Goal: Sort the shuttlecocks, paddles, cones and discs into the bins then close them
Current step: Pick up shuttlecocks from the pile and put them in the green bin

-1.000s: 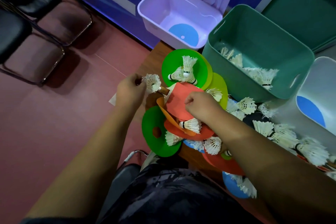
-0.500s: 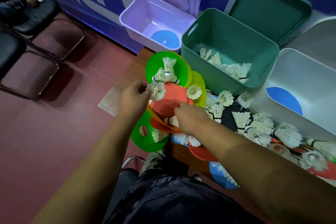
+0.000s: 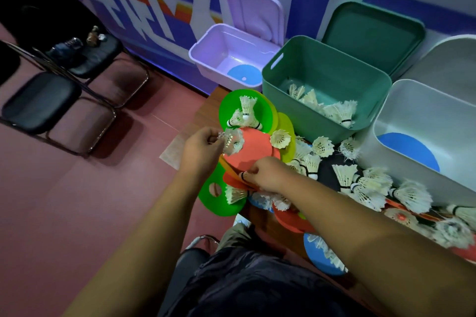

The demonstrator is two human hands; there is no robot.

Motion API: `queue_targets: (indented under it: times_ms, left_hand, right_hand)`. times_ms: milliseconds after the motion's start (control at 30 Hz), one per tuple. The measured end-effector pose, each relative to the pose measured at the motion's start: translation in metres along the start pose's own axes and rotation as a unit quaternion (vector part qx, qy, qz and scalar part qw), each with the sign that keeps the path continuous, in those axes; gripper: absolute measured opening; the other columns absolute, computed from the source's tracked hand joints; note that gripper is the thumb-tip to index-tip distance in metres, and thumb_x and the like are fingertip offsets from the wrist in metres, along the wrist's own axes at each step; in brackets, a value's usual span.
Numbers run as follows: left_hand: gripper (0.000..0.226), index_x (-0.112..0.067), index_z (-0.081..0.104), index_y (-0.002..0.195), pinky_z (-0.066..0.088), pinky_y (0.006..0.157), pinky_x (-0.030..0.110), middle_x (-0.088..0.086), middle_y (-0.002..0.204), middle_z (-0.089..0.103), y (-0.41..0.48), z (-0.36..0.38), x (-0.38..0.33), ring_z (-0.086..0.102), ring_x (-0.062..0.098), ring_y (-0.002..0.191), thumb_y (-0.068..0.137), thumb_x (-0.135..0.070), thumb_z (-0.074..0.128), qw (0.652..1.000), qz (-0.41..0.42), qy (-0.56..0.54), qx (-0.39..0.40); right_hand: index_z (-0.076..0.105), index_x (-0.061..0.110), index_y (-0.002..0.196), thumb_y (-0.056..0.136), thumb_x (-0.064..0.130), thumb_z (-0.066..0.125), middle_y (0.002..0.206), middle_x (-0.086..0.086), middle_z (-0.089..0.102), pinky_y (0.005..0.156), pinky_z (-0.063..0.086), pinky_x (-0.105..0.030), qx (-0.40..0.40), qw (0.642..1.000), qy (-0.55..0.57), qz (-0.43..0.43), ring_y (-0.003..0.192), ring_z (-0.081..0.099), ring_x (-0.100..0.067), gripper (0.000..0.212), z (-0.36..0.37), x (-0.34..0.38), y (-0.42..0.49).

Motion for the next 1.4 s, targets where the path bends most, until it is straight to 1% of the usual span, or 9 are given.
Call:
queue_targets:
  times_ms: [233, 433, 600, 700, 800, 900, 1133, 1233, 1400]
  left_hand:
    - [0.009, -0.022, 0.067, 0.082, 0.054, 0.063, 0.033, -0.003, 0.067, 0.069, -0.002, 0.014, -0.019, 0.065, 0.017, 0.064, 0.09, -0.019, 0.066, 1.0, -0.016, -0.018, 0.014]
    - [0.011, -0.025, 0.07, 0.091, 0.063, 0.069, 0.049, -0.006, 0.067, 0.073, 0.018, 0.041, -0.059, 0.074, 0.022, 0.067, 0.084, -0.03, 0.063, 0.997, -0.003, -0.055, 0.054]
    - [0.007, -0.019, 0.07, 0.089, 0.06, 0.062, 0.041, -0.007, 0.063, 0.067, 0.041, 0.062, -0.108, 0.068, 0.024, 0.064, 0.092, -0.019, 0.064, 0.993, 0.031, -0.079, 0.079]
    - [0.015, -0.015, 0.072, 0.102, 0.055, 0.063, 0.029, 0.001, 0.079, 0.073, 0.061, 0.073, -0.134, 0.07, 0.012, 0.065, 0.093, -0.017, 0.06, 0.991, 0.038, -0.082, 0.099]
    - [0.037, -0.015, 0.068, 0.12, 0.059, 0.079, 0.034, 0.005, 0.104, 0.076, 0.085, 0.08, -0.153, 0.074, 0.019, 0.088, 0.085, -0.024, 0.062, 0.99, 0.035, -0.085, 0.108]
    - [0.04, -0.015, 0.062, 0.129, 0.042, 0.08, 0.028, 0.0, 0.119, 0.069, 0.098, 0.084, -0.158, 0.063, 0.022, 0.098, 0.09, -0.026, 0.063, 0.993, 0.034, -0.031, 0.111]
    - [0.029, -0.011, 0.065, 0.123, 0.064, 0.081, 0.05, 0.004, 0.099, 0.075, 0.101, 0.096, -0.106, 0.077, 0.02, 0.083, 0.096, -0.02, 0.061, 0.983, -0.03, -0.084, 0.161]
    - [0.017, -0.009, 0.067, 0.113, 0.06, 0.062, 0.043, 0.014, 0.096, 0.072, 0.089, 0.094, -0.087, 0.072, 0.023, 0.073, 0.098, -0.014, 0.064, 0.981, -0.051, -0.085, 0.167]
    - [0.015, -0.007, 0.068, 0.105, 0.056, 0.066, 0.038, 0.008, 0.095, 0.077, 0.064, 0.073, -0.061, 0.072, 0.023, 0.074, 0.098, -0.004, 0.054, 0.978, -0.05, -0.056, 0.195]
  right_hand:
    - [0.078, 0.014, 0.119, 0.1, 0.039, 0.066, 0.079, -0.004, 0.072, 0.067, 0.052, -0.032, -0.119, 0.982, 0.144, -0.003, 0.071, 0.064, -0.018, 0.033, -0.069, -0.004, -0.044]
    - [0.076, 0.031, 0.116, 0.099, 0.025, 0.059, 0.075, 0.009, 0.074, 0.069, 0.062, -0.04, -0.263, 0.934, 0.24, 0.038, 0.072, 0.074, -0.014, 0.025, -0.145, -0.03, -0.075]
    - [0.069, 0.034, 0.133, 0.1, 0.025, 0.056, 0.114, 0.013, 0.071, 0.08, 0.062, -0.035, -0.354, 0.894, 0.271, 0.049, 0.085, 0.074, -0.012, 0.037, -0.191, -0.05, -0.101]
    - [0.053, 0.054, 0.144, 0.096, 0.033, 0.06, 0.151, 0.021, 0.045, 0.1, 0.058, -0.042, -0.347, 0.909, 0.229, 0.014, 0.115, 0.068, -0.014, 0.053, -0.208, -0.056, -0.101]
    - [0.057, 0.054, 0.139, 0.097, 0.034, 0.06, 0.145, 0.013, 0.047, 0.091, 0.062, -0.046, -0.348, 0.908, 0.227, 0.047, 0.101, 0.071, -0.016, 0.047, -0.209, -0.064, -0.097]
    - [0.068, 0.046, 0.126, 0.098, 0.035, 0.059, 0.133, 0.011, 0.052, 0.091, 0.061, -0.047, -0.354, 0.905, 0.226, 0.068, 0.1, 0.07, -0.015, 0.031, -0.198, -0.066, -0.092]
    - [0.07, 0.039, 0.112, 0.103, 0.028, 0.056, 0.121, 0.012, 0.065, 0.074, 0.062, -0.034, -0.316, 0.908, 0.254, 0.108, 0.083, 0.074, -0.01, 0.019, -0.166, -0.073, -0.087]
    - [0.071, 0.034, 0.112, 0.103, 0.025, 0.055, 0.108, 0.015, 0.07, 0.083, 0.064, -0.042, -0.301, 0.909, 0.267, 0.109, 0.084, 0.075, -0.013, 0.02, -0.155, -0.071, -0.08]
    - [0.074, 0.038, 0.099, 0.101, 0.031, 0.058, 0.094, 0.015, 0.076, 0.082, 0.064, -0.042, -0.256, 0.923, 0.272, 0.095, 0.073, 0.074, -0.004, 0.017, -0.126, -0.063, -0.057]
Point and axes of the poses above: each hand's wrist, its own y-axis towards the middle knuckle, its own z-axis out of the palm, x = y × z, the point moved 5 cm from there along y, towards the middle knuckle
